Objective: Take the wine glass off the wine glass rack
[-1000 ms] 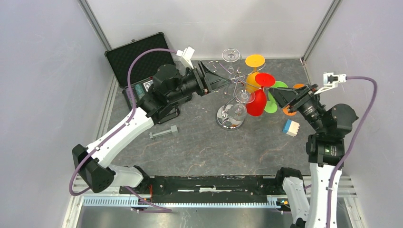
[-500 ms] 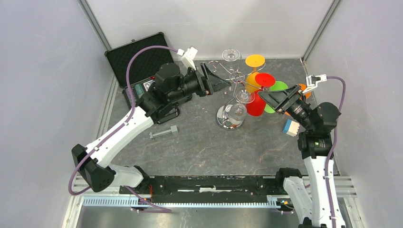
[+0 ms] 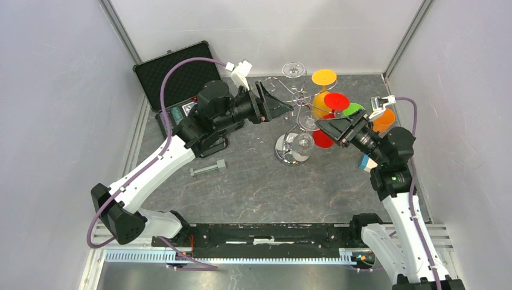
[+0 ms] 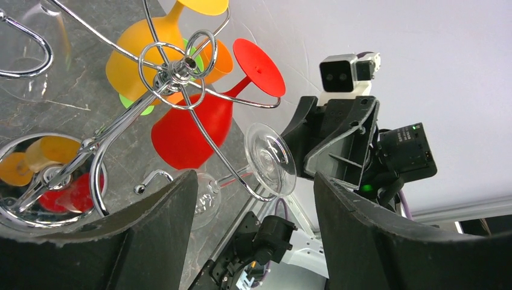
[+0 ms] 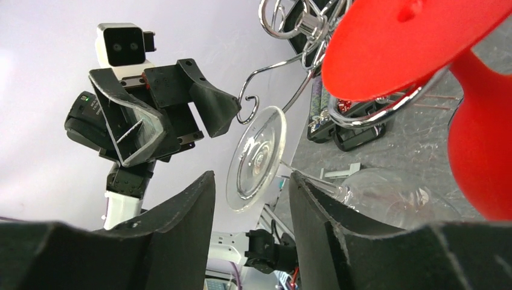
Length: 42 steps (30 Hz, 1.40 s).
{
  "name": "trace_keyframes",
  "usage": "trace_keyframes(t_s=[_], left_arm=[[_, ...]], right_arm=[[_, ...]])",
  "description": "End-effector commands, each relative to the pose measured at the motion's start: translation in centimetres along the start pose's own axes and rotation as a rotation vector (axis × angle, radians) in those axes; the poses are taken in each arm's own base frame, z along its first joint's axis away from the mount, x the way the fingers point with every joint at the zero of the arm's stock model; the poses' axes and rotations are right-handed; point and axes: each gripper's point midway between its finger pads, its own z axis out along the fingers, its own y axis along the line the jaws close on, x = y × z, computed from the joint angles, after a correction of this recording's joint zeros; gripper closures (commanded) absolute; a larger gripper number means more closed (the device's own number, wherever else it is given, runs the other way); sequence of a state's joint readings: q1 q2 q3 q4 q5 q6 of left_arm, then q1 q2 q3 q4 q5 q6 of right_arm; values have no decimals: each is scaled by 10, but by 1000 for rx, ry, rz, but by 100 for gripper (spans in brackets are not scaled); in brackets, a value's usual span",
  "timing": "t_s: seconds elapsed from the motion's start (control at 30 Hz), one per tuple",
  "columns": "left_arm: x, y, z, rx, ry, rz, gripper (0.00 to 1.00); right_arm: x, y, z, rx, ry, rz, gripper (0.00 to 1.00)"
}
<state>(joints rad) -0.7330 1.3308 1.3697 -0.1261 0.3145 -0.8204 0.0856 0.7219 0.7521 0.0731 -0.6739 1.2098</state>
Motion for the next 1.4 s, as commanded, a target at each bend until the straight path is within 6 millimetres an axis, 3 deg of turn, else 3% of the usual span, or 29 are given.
trace_keyframes(t_s=[0.0, 0.37, 0.6, 1.37], left_arm=[[-15, -16, -7, 34, -48, 75, 24], [-18, -15, -17, 10, -72, 110, 24], [-23, -14, -23, -12, -92, 139, 23], [-27, -3, -21, -61, -114, 168, 21]], right_arm=[[-6, 8, 5, -40, -47, 9, 50], [-6, 1, 14, -19, -61, 37, 71], [-9, 10, 16, -12, -63, 32, 100], [-16, 47, 7, -35, -60, 49, 100]])
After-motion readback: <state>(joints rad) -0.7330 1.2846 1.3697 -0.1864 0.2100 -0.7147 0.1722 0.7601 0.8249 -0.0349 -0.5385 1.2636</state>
